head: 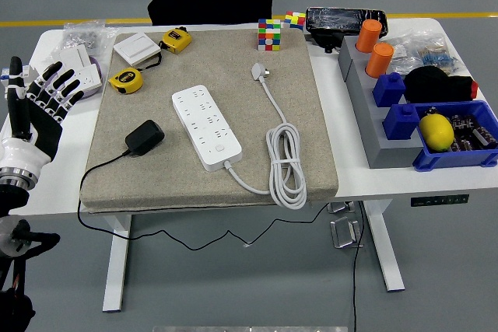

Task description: Pick up the plug,place it near the board,insert it into the board,press the button

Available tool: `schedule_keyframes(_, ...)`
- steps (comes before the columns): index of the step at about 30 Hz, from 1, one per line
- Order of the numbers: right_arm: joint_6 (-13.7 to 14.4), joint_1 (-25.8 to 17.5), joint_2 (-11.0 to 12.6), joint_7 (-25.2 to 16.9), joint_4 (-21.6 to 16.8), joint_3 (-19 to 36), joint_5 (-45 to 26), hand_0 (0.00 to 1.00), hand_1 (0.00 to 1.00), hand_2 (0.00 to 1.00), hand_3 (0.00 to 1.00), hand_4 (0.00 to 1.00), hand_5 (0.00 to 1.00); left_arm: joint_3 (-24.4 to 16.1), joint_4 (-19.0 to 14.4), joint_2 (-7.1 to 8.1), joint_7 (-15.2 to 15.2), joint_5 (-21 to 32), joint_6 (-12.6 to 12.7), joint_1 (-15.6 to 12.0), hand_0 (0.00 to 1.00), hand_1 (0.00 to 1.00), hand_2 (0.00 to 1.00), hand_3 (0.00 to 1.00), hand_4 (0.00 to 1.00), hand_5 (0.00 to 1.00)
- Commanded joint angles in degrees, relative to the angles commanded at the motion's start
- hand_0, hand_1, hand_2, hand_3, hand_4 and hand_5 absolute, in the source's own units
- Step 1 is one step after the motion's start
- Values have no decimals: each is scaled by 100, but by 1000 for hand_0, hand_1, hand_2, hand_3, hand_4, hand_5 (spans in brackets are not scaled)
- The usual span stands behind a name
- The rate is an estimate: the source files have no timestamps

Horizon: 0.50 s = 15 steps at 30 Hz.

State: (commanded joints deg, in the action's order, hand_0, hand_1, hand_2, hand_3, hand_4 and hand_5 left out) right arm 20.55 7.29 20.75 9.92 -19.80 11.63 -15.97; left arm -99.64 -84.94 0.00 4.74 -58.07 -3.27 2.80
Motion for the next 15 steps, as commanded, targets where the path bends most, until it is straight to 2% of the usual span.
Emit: schedule_keyframes(15,18,-37,-58,11,3,-8,-6,798,776,761,781,998,998,1,-256,0,-3,-449,101,-40,764,786,766,784,998,998)
